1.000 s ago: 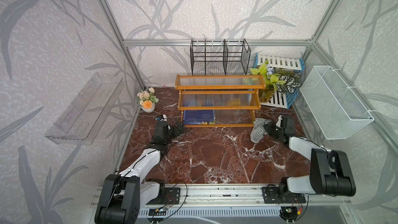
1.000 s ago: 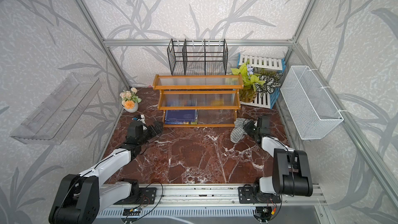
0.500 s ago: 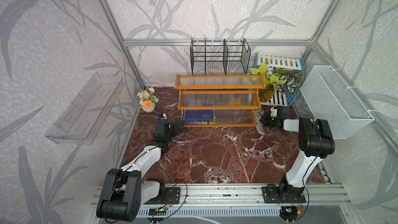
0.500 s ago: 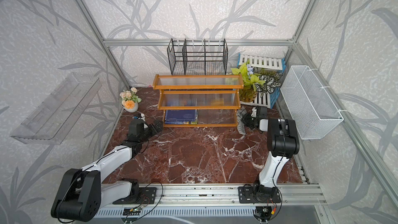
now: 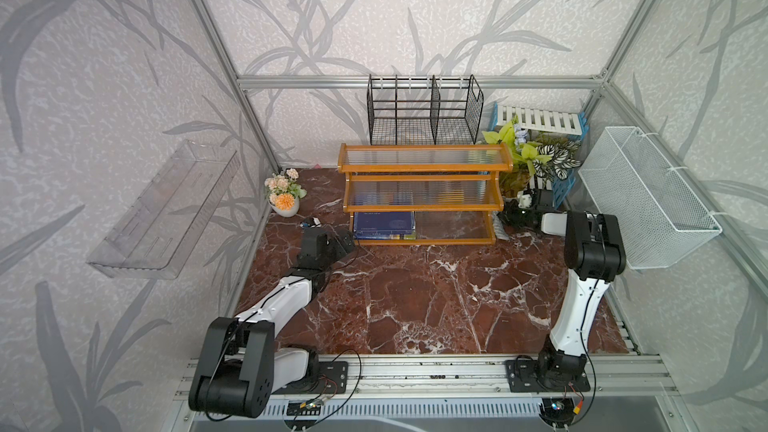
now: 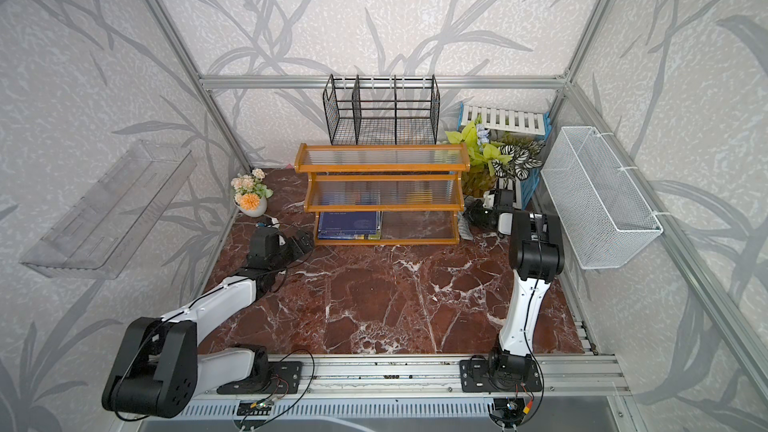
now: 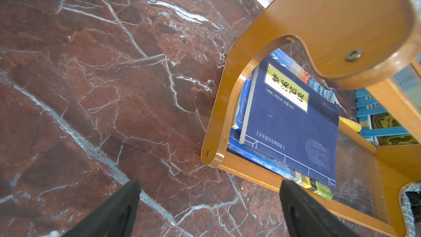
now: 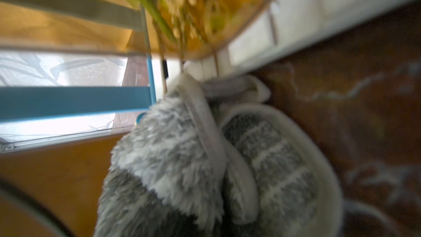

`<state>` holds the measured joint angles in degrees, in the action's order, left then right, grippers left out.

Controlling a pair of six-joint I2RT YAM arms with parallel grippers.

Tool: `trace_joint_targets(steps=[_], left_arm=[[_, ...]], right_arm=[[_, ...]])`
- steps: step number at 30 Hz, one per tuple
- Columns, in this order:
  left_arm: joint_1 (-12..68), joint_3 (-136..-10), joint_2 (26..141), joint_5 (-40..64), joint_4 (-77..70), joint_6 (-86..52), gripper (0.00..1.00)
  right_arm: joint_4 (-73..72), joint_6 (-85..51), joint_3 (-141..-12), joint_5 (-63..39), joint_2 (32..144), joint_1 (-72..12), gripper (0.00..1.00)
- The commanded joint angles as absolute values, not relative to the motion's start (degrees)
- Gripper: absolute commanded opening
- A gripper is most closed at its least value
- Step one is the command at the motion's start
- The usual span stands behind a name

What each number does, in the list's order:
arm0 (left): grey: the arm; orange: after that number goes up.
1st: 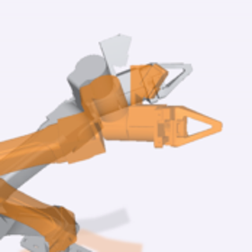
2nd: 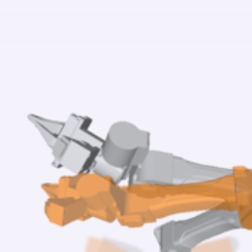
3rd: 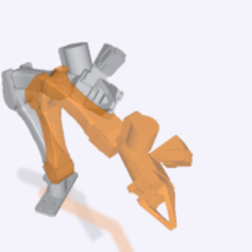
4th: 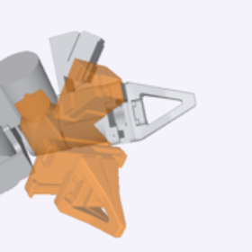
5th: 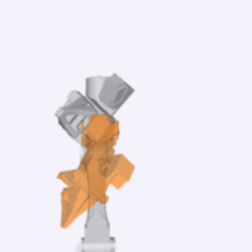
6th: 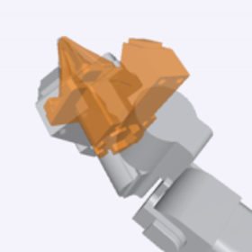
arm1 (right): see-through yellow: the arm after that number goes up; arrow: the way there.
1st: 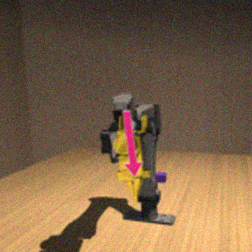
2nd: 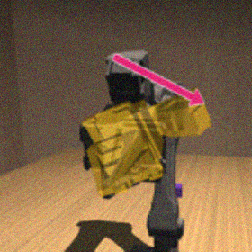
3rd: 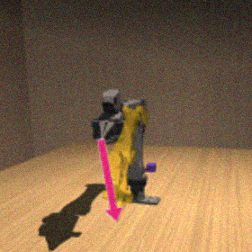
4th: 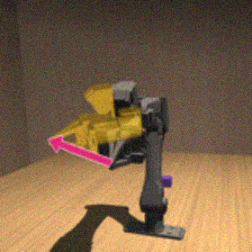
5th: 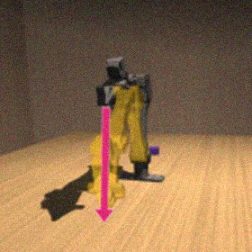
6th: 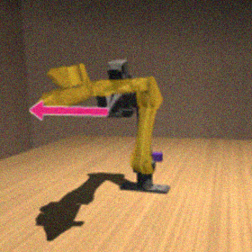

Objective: Wipe the bookshelf clean with a cloth
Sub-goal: Wipe the dust from the shelf.

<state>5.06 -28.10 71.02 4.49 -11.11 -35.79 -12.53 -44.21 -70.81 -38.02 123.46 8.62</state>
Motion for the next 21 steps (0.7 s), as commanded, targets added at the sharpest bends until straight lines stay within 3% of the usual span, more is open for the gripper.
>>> trace_joint_targets(steps=[1,8,21], left_arm=[[4.66,-29.89,71.23,3.67,-11.14,-35.59,1.00],[4.66,-29.63,70.59,3.82,-11.08,-35.75,1.00],[4.66,-28.45,67.36,5.53,-9.76,-36.19,1.00]], right_arm=[[-13.41,-47.31,-72.69,-36.61,125.64,8.62,0.00],[-22.09,-52.17,-69.80,-41.52,125.06,8.61,0.00],[-13.91,-46.10,-50.90,-41.92,110.05,8.73,0.00]])
